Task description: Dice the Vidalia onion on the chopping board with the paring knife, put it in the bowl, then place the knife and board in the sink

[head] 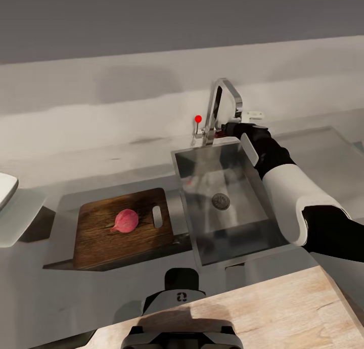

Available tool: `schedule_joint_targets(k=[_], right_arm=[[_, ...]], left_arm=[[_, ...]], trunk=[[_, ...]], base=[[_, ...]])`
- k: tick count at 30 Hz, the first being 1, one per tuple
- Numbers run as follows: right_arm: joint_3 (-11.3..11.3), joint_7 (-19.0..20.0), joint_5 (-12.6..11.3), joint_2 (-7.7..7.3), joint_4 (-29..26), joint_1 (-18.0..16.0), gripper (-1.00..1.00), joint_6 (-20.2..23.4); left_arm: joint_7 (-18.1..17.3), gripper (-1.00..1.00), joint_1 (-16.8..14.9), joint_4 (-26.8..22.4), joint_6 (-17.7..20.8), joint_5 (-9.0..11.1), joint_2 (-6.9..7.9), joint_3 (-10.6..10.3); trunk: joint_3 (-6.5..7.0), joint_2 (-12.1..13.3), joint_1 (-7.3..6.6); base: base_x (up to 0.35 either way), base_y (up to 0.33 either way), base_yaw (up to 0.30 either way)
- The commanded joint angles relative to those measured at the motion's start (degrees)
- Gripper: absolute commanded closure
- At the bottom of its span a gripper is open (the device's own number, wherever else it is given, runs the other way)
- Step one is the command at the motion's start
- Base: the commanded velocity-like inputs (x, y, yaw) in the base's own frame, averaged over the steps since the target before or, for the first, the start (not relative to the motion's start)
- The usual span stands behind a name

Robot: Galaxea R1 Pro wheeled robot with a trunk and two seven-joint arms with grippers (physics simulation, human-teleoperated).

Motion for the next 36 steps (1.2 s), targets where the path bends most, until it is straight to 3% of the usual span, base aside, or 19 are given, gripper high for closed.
schedule_joint_targets(k=[1,14,23,36], right_arm=[[0.2,-0.4,-0.5,-0.01,0.0,0.0,-1.0,0.2],[0.2,-0.7,-0.4,0.1,2.6,0.0,-1.0,-0.2],[0.3,-1.7,-0.3,1.23,10.0,0.1,-1.0,-8.0],[0.2,-3.2,-0.3,1.77,11.4,0.1,-1.0,-9.3]], left_arm=[[0.1,-1.0,-0.1,0.2,-0.4,0.4,-0.05,-0.5],[0.1,-1.0,0.0,0.2,-0.4,0.4,-0.06,-0.5],[0.1,-1.0,0.0,0.2,-0.4,0.4,-0.09,-0.5],[0.1,-1.0,0.0,0.2,-0.4,0.4,-0.05,-0.5]], trunk=[[-0.07,-0.1,0.03],[-0.07,-0.1,0.03],[-0.07,-0.1,0.03],[-0.07,-0.1,0.03]], base=[[0.0,0.0,0.0],[0.0,0.0,0.0],[0.0,0.0,0.0],[0.0,0.0,0.0]])
